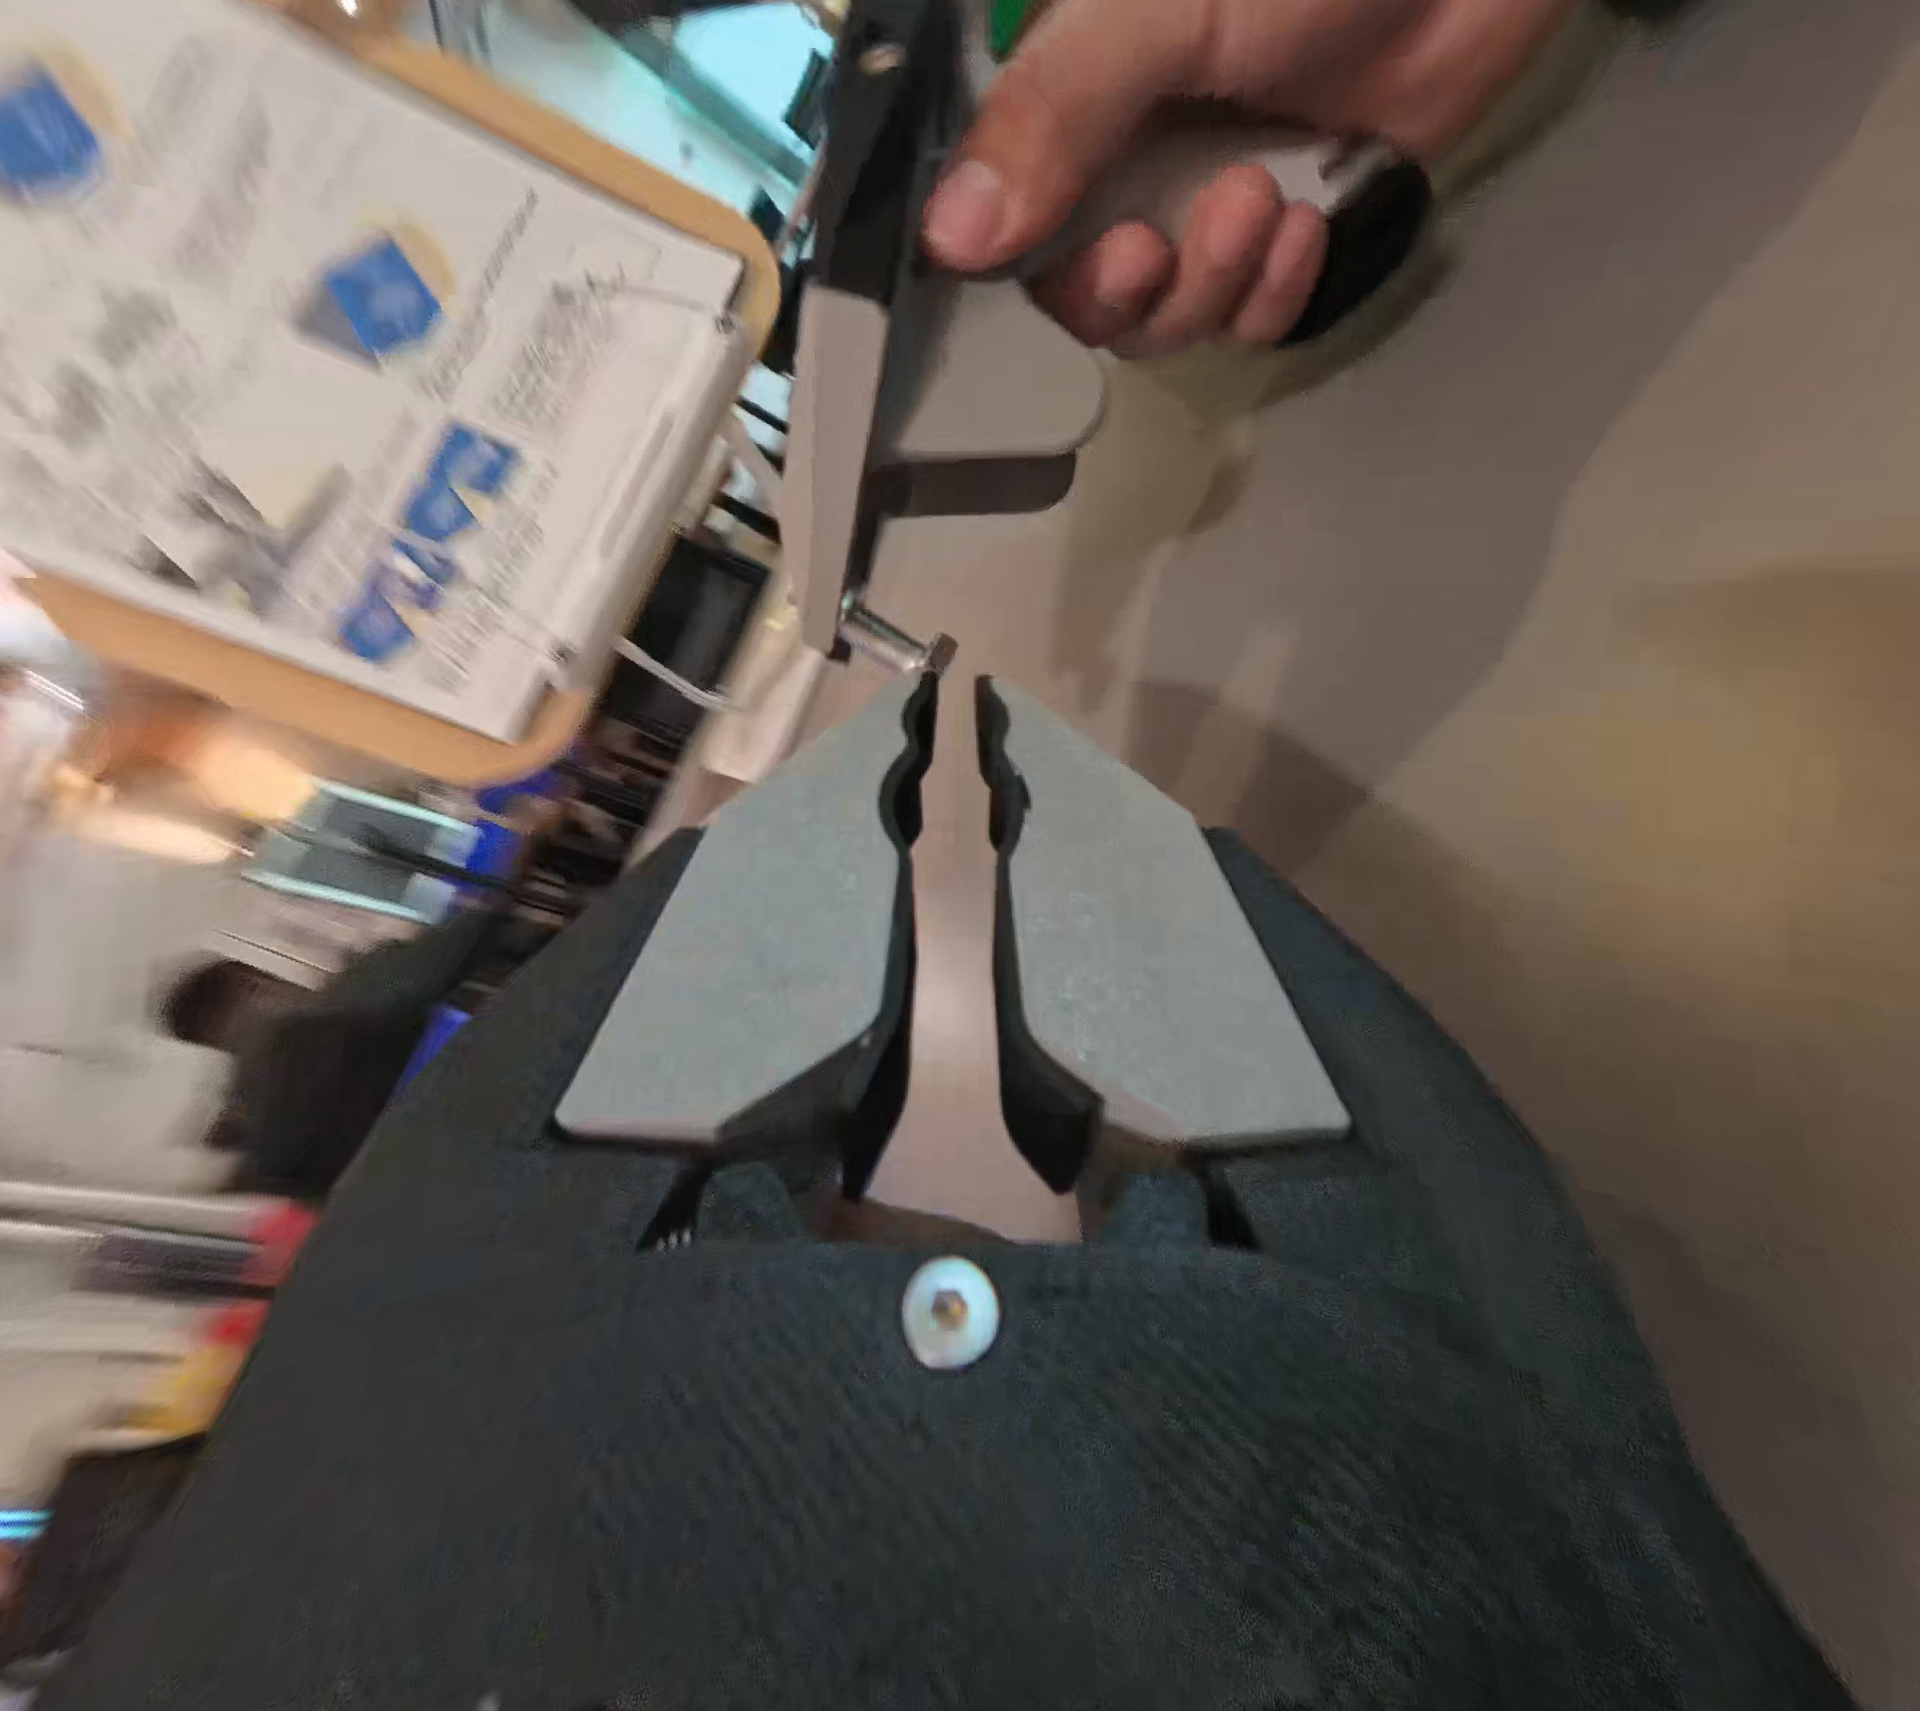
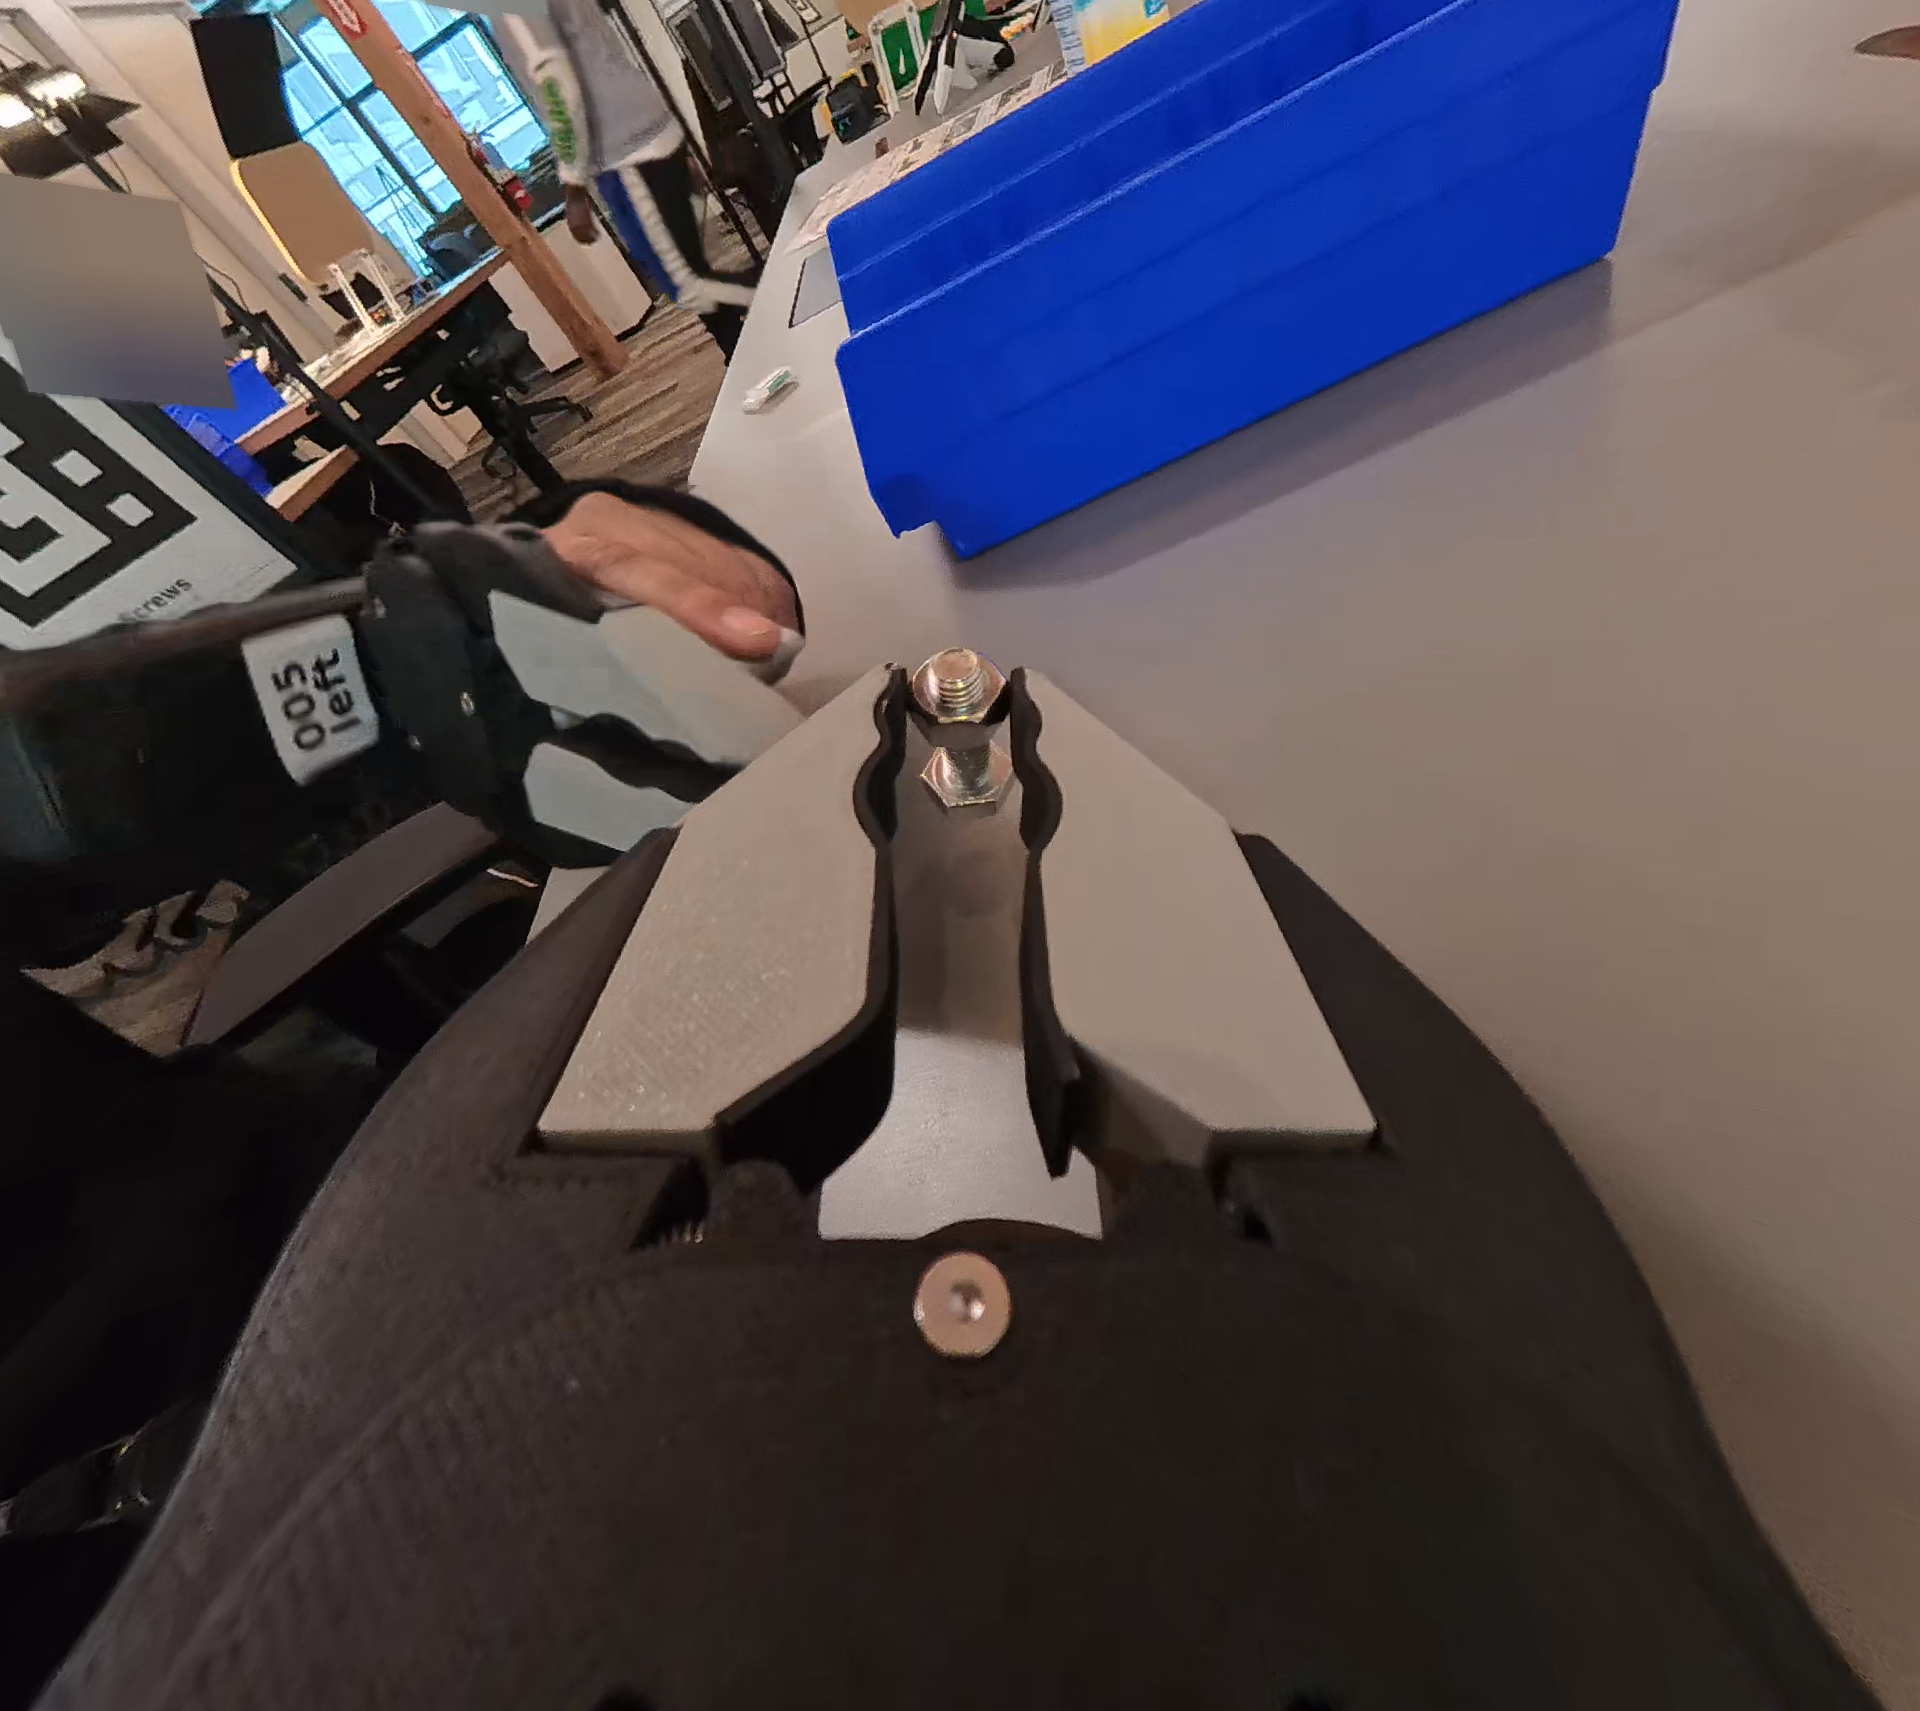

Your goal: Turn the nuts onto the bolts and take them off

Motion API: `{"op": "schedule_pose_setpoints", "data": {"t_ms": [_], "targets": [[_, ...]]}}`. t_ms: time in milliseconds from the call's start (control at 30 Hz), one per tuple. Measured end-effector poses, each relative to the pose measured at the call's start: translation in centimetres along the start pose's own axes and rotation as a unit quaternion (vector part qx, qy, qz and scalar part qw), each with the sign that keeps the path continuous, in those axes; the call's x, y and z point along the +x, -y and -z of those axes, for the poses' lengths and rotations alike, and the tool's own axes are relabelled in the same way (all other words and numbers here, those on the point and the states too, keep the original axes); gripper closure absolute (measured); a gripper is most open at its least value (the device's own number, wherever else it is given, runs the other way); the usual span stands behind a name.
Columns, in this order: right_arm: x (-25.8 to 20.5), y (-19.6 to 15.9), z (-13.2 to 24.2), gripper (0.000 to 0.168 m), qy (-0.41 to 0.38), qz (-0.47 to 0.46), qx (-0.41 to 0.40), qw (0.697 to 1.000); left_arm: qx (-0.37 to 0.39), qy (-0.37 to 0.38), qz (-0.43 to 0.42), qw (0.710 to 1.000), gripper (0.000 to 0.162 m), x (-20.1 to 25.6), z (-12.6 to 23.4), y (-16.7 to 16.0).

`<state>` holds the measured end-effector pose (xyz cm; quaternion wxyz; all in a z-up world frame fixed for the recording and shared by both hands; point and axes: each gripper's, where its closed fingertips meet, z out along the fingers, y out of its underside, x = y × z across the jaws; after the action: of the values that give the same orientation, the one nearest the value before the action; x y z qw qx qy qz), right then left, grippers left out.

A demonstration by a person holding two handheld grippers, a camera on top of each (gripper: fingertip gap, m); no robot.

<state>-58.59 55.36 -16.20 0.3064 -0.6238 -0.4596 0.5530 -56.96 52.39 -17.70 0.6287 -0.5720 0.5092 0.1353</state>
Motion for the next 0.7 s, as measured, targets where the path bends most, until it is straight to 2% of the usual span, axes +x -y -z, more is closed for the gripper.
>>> {"op": "schedule_pose_setpoints", "data": {"t_ms": [67,133,267,367,400,500,700], "targets": [[0.0,0.2,0.1,0.152,-0.005,0.007,0.003,1.0,0.008,-0.034,0.159,0.987,0.146,-0.3,-0.1,0.0],[-0.1,0.6,0.4,0.152,-0.006,0.014,0.01,1.0,-0.003,-0.063,0.302,0.951,0.128,-1.1,-0.7,-0.8],[-1.0,1.3,0.8,0.152,0.012,0.026,0.027,0.999,0.015,-0.136,0.451,0.882,0.122,-1.5,-2.2,-0.7],[-0.9,1.4,0.9,0.152,-0.001,0.044,0.025,0.999,0.048,-0.179,0.484,0.855,0.123,-1.4,-3.4,0.6],[-0.6,1.4,1.0,0.152,-0.012,0.049,0.023,0.998,0.054,-0.188,0.48,0.855,0.123,-1.2,-3.8,0.9],[0.4,1.0,1.1,0.152,-0.034,0.051,0.01,0.998,0.046,-0.186,0.461,0.867,0.147,-1.2,-5.2,0.8],[2.2,1.3,1.9,0.152,-0.056,0.035,0.022,0.998,0.039,-0.195,0.441,0.875,0.15,-1.5,-7.1,0.3]]}}
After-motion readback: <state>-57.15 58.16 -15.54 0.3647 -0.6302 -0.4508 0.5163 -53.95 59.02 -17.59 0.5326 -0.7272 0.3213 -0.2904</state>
